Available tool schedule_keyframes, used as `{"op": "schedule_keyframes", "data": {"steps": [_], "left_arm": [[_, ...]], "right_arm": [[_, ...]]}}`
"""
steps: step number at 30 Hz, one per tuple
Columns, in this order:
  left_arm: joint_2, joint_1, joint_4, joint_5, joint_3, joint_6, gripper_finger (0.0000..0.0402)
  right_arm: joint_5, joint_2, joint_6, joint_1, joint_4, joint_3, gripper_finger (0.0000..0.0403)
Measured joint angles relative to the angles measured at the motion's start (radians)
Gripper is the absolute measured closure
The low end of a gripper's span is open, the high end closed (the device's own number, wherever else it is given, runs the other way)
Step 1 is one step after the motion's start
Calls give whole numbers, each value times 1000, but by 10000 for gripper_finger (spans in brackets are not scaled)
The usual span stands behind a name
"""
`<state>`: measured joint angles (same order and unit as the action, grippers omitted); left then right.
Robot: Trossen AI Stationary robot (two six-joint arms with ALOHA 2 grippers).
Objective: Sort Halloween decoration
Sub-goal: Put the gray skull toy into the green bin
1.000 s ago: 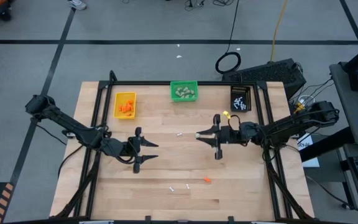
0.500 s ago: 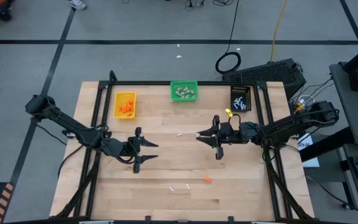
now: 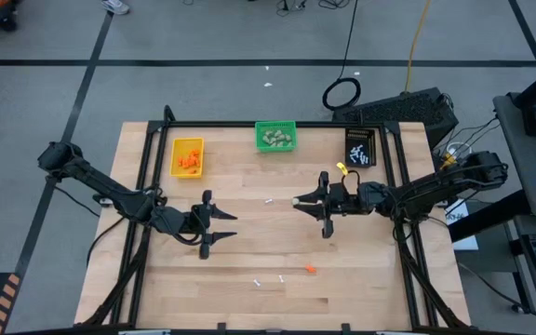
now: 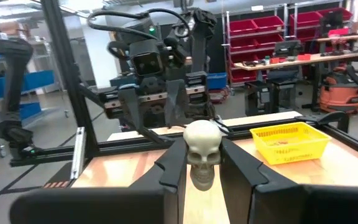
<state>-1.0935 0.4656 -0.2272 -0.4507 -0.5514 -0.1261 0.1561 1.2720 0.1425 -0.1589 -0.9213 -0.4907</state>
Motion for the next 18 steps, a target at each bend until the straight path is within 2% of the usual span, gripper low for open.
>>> {"op": "schedule_keyframes", "data": {"steps": [5,12,18], "left_arm": [[0,0,0,0,0,0,208],[0,0,0,0,0,0,208],[0,0,0,0,0,0,207]], "right_arm": [[27,0,2,24,126,-76,348],[28,0,2,115,506,-268,348],[26,0,-14,218,729,-405,348]]}}
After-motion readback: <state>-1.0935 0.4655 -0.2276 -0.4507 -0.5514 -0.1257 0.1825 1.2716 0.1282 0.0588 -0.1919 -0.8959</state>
